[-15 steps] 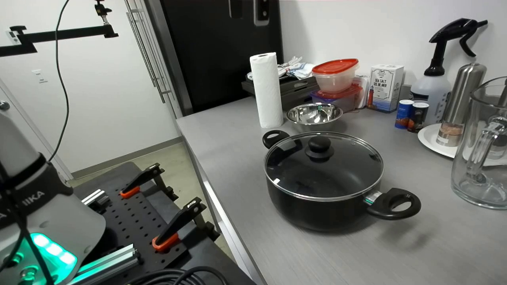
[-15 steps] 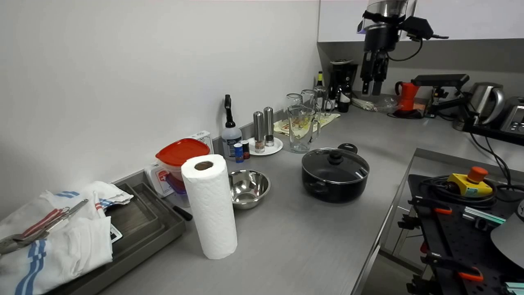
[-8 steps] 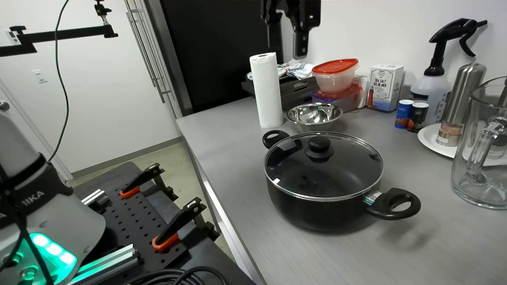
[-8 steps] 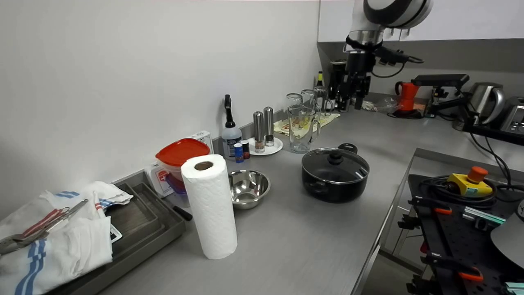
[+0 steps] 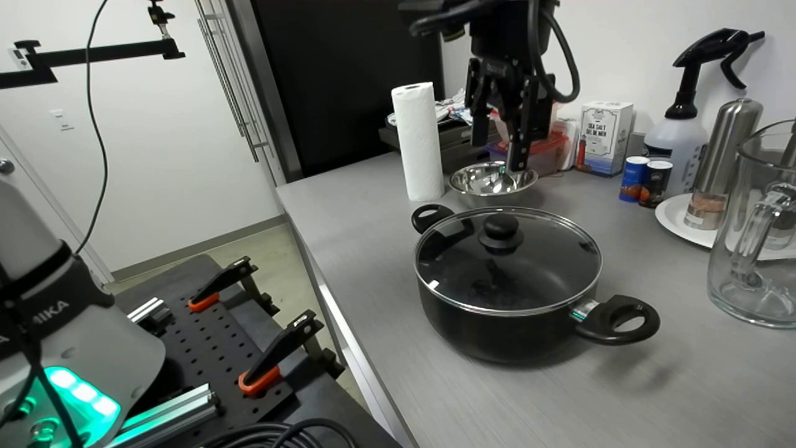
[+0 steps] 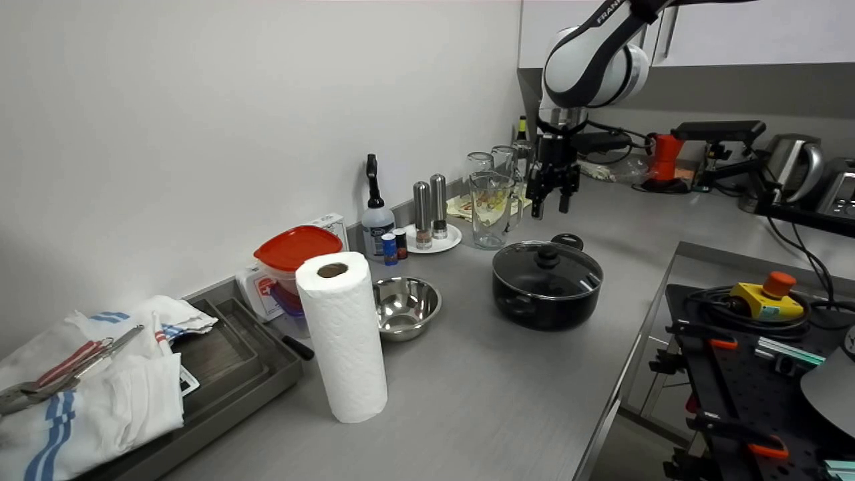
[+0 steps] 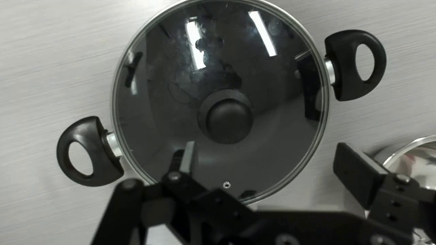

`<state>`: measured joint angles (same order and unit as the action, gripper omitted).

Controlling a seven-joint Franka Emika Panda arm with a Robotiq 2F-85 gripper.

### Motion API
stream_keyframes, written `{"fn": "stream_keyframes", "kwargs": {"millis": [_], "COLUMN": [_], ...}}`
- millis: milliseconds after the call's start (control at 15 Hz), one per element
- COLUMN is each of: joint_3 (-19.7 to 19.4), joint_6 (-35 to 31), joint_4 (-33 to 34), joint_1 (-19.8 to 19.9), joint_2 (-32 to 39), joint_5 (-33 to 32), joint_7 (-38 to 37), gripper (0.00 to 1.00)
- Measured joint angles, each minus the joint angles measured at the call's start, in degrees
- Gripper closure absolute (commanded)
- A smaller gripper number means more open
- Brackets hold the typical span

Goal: Pick up the lid from the pot and put it on the counter

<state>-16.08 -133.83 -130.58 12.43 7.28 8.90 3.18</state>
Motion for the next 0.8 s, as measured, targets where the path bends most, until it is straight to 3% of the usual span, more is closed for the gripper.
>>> {"fn": "stream_keyframes", "kwargs": {"millis": [800], "joint_3": [1.2], "joint_6": [-4.0], "joint_4": [3.1], "joint_1": [1.3], "joint_2": [9.8], "joint_5": [0.9], "joint_7": [-3.5], "gripper": [0.00]}}
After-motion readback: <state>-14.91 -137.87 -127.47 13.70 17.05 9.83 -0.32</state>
